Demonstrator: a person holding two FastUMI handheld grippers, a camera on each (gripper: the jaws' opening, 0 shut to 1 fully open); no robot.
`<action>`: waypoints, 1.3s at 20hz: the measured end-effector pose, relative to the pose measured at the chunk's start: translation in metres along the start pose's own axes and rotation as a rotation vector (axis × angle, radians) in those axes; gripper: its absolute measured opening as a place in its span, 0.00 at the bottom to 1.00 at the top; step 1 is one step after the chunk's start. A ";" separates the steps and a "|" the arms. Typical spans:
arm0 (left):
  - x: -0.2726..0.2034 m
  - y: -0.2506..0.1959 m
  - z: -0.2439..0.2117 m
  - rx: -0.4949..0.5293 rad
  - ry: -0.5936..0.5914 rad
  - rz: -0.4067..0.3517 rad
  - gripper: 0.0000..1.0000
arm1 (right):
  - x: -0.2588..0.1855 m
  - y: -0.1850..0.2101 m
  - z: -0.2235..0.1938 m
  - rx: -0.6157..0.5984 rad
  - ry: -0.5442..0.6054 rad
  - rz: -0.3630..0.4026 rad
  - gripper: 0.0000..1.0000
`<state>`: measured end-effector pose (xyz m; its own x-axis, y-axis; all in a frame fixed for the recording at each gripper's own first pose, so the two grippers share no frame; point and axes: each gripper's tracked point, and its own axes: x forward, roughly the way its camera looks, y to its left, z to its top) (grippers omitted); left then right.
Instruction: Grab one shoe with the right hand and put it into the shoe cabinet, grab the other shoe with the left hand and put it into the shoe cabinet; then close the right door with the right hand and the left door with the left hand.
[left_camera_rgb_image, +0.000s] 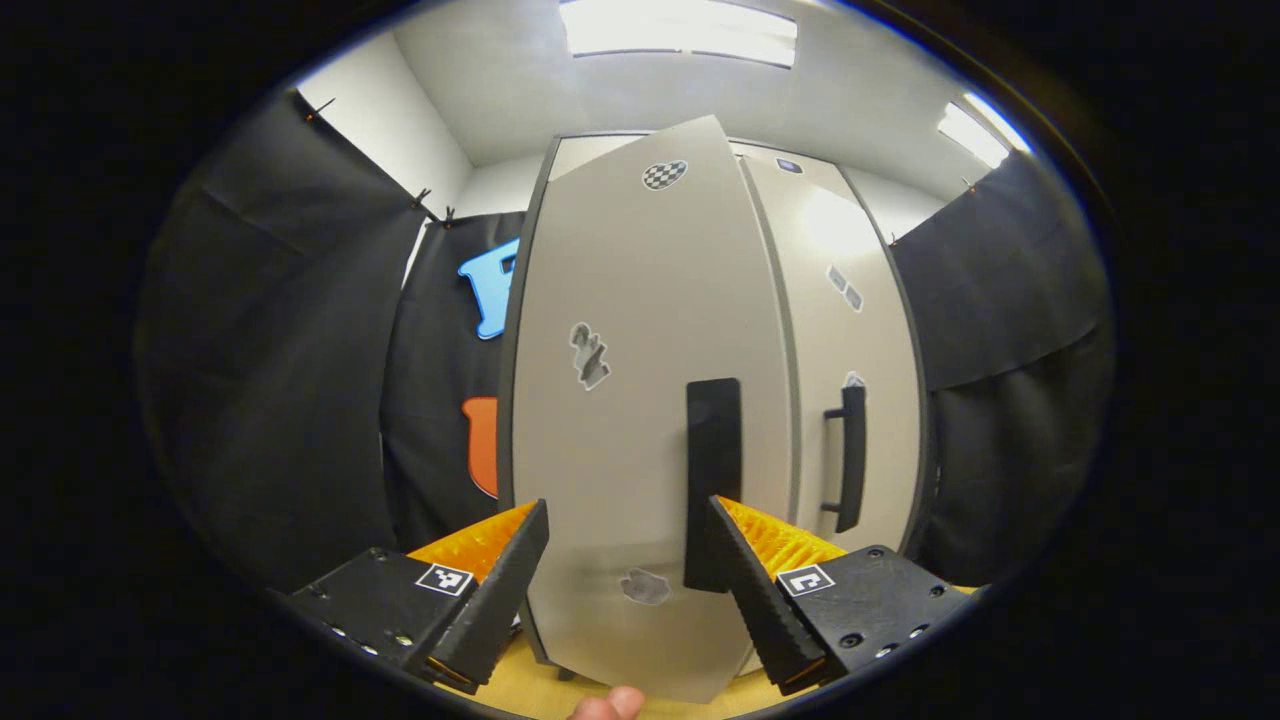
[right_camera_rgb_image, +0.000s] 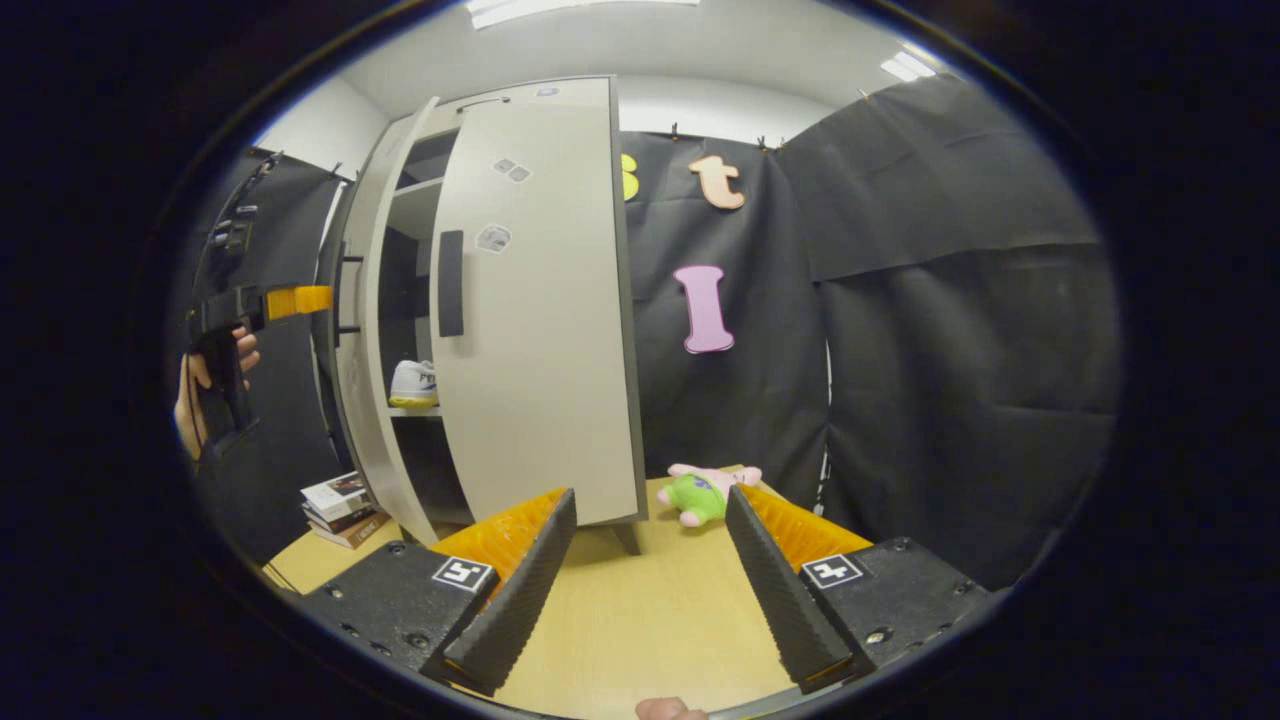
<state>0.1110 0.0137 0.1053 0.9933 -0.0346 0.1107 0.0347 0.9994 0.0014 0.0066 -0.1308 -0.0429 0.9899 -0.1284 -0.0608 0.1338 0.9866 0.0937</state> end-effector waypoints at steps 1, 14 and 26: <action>-0.009 -0.007 0.001 -0.016 -0.001 -0.017 0.83 | -0.001 0.000 -0.001 0.004 0.002 0.001 0.97; -0.147 -0.036 -0.114 -0.068 0.215 -0.021 0.94 | -0.022 0.057 0.004 -0.038 -0.016 0.143 0.98; -0.170 -0.026 -0.129 -0.093 0.221 0.027 0.95 | -0.030 0.079 -0.002 -0.051 -0.018 0.185 0.98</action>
<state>-0.0449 -0.0067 -0.0418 0.9937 -0.0182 -0.1106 0.0080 0.9958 -0.0917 -0.0122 -0.0488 -0.0355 0.9981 0.0546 -0.0294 -0.0530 0.9973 0.0507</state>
